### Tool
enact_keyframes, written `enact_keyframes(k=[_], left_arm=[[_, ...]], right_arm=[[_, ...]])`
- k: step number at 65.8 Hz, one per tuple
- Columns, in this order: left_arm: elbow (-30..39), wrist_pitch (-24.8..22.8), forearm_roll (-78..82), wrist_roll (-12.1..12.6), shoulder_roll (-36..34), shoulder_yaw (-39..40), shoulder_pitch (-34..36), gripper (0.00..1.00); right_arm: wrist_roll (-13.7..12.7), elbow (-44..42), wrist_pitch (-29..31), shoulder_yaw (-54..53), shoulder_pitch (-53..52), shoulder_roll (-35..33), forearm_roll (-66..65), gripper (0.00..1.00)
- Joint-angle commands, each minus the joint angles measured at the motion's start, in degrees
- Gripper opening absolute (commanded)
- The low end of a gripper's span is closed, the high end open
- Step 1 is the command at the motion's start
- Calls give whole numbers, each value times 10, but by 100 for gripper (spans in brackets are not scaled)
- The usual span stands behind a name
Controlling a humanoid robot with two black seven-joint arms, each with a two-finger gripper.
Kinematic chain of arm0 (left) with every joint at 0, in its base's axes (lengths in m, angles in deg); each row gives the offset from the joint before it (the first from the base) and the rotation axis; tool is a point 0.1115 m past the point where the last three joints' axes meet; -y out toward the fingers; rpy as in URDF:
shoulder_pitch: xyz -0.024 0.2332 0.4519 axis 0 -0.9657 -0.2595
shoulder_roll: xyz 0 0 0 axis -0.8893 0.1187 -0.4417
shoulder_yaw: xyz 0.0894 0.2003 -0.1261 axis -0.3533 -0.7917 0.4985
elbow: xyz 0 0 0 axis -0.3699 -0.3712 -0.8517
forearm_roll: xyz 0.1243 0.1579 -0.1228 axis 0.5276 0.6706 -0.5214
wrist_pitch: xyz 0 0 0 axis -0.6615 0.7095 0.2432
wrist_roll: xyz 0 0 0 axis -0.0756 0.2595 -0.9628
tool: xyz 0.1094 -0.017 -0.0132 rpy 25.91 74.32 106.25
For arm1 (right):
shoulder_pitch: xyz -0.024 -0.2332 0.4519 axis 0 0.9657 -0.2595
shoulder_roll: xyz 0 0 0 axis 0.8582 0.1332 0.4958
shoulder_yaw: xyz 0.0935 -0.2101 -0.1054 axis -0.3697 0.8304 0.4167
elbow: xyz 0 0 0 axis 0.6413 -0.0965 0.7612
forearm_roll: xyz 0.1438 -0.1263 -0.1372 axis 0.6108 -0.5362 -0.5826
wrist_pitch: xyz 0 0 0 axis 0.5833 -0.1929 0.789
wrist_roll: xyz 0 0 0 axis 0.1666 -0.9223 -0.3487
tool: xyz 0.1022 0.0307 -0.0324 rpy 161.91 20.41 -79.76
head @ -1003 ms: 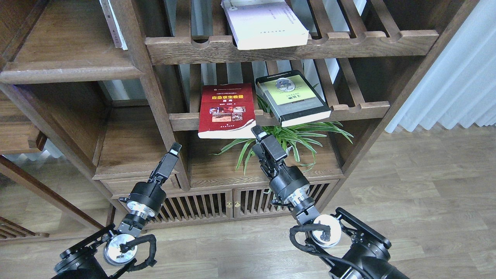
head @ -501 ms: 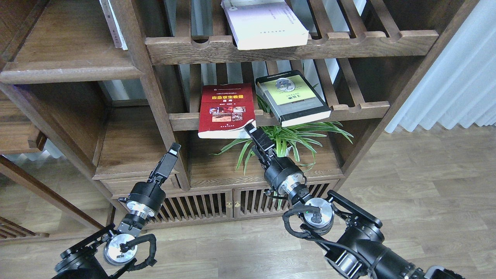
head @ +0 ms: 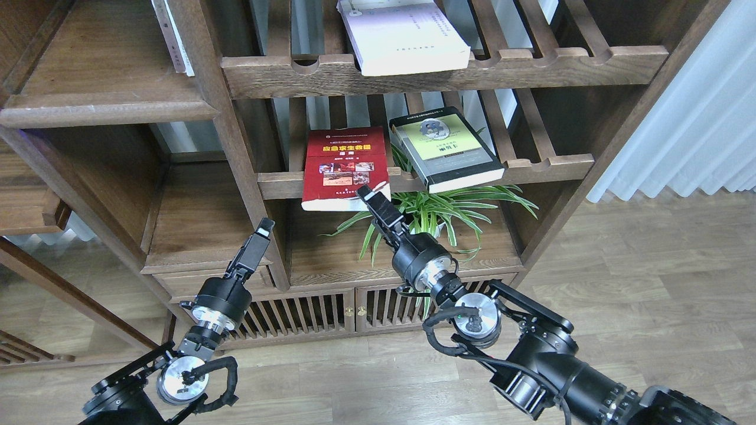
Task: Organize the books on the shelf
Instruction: 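Push the right gripper against the red book's edge to tilt it out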
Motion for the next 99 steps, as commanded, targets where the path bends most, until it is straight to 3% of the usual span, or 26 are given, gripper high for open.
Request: enact_keyframes(k=[1,21,39,67,77,85,94,99], left_arm=[[-6,0,0,0,6,5,0,100],[-15,0,0,0,11,11,0,100],[-20,0,0,0,11,14,0,100],[-23,0,0,0,11,15,-1,100],[-26,0,0,0,11,15,-2,100],[-26,0,0,0,12,15,-2,100],[-27,0,0,0,13,15,-2,100],[-27,0,0,0,13,15,-2,100]], right_arm=[[-6,-16,-3,0,-18,0,7,99],[-9,-43,-44,0,-49,0,31,97],[-9,-42,-50,0,-50,0,34,82],[-9,-38,-48,1,-50,0,53,69],[-9,-35,-42,1,-49,0,62,59],[-9,-34,-37,1,-50,0,73,45],[-9,-34,-12,0,-49,0,74,11],[-9,-36,-1,0,-48,0,74,5]])
